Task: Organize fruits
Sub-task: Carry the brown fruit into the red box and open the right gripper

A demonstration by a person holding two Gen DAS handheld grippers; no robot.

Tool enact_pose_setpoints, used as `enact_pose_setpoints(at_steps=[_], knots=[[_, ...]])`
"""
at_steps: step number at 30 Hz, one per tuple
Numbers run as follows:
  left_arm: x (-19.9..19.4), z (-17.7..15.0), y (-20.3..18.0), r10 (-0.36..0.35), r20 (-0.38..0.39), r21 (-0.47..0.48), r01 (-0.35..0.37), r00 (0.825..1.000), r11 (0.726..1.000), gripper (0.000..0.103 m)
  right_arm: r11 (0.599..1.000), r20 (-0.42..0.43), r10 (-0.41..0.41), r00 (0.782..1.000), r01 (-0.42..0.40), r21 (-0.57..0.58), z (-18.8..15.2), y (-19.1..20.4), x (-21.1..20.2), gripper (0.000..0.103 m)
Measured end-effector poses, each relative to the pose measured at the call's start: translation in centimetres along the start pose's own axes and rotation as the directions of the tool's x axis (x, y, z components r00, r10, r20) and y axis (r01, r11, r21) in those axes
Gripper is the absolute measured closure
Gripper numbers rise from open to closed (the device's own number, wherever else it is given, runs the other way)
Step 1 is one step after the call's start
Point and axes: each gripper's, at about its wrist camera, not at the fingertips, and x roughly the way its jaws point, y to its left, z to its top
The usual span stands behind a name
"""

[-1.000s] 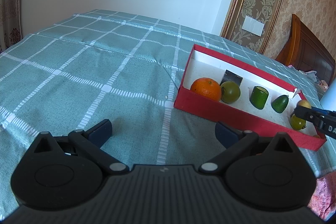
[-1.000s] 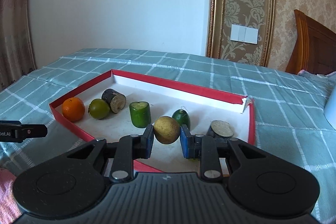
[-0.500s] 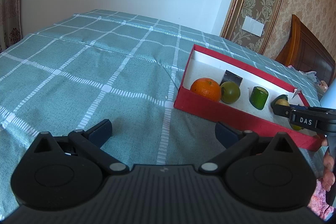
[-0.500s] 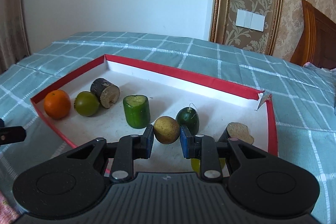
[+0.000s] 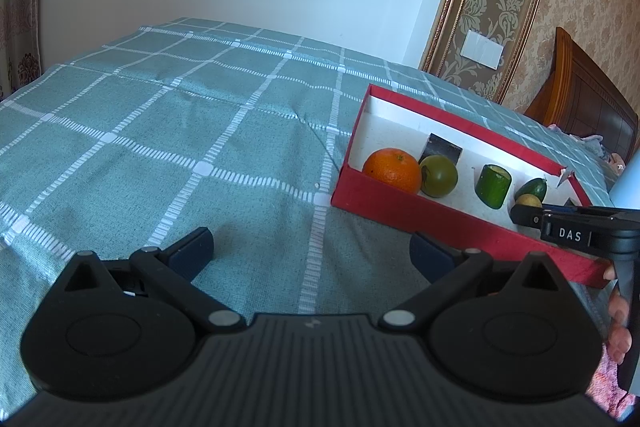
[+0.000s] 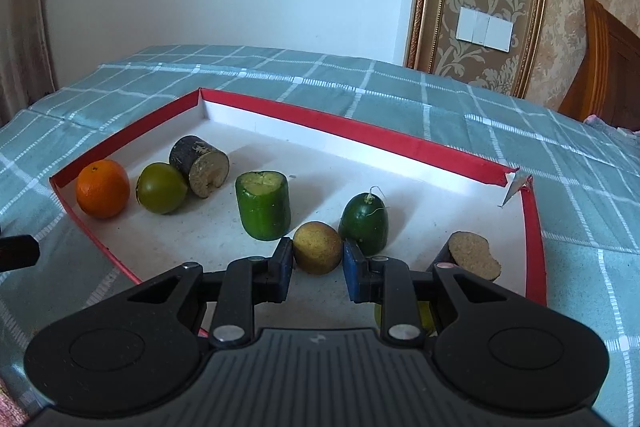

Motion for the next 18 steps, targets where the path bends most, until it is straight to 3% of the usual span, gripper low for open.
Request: enact_pose_setpoints(at_steps=[18], knots=[[0.09,-0.01,-0.16,0.009,-0.004,0.011,-0.009,1.0,1.0,0.0,1.0,0.016,-0.003,1.0,0.003,0.002,-0.38,-0.09,-0.24,0.077]])
